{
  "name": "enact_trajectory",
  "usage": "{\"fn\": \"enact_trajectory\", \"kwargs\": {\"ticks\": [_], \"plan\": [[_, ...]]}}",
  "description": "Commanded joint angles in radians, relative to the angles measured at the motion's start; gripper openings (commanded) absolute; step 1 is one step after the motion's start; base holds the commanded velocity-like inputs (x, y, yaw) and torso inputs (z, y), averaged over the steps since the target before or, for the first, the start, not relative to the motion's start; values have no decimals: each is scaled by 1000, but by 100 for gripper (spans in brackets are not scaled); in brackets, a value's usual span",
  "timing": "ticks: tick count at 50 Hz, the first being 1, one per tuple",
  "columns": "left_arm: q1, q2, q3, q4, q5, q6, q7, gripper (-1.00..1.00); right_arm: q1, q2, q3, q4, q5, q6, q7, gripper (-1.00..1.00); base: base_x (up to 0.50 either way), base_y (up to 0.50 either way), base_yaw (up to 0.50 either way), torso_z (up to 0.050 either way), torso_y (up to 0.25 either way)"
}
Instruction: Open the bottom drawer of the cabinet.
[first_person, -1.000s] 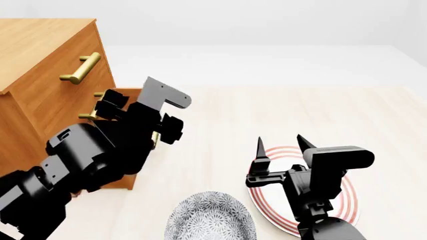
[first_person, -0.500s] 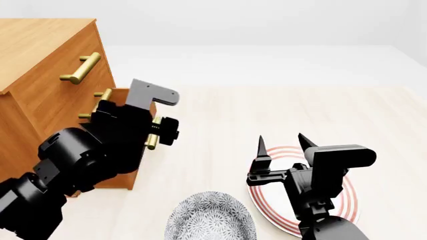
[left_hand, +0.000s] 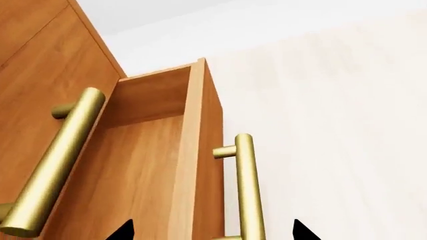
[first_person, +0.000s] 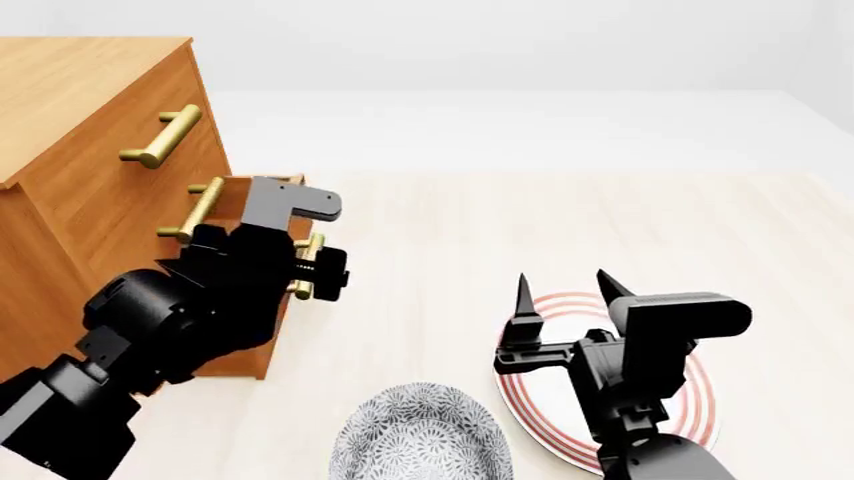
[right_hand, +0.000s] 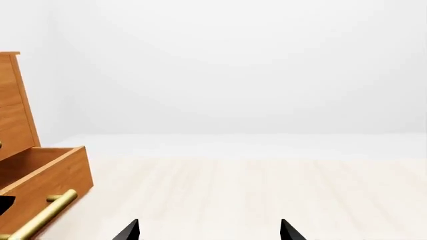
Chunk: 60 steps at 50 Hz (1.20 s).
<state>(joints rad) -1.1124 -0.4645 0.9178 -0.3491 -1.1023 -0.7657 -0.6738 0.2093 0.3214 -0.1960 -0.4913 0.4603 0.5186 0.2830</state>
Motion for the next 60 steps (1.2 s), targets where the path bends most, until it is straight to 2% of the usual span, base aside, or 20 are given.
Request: {"fn": "enact_trajectory", "kwargs": {"ticks": [1,60], "plan": [[16,11,-5,-70,2,26,36,100,-3,1,-3,3,0,-5,1,100,0,0,0,0,0],[16,56,-8,-263,-28,-7,124,100,7,19,-23,-17,19,7,26,100,0,0,0,0,0]]}}
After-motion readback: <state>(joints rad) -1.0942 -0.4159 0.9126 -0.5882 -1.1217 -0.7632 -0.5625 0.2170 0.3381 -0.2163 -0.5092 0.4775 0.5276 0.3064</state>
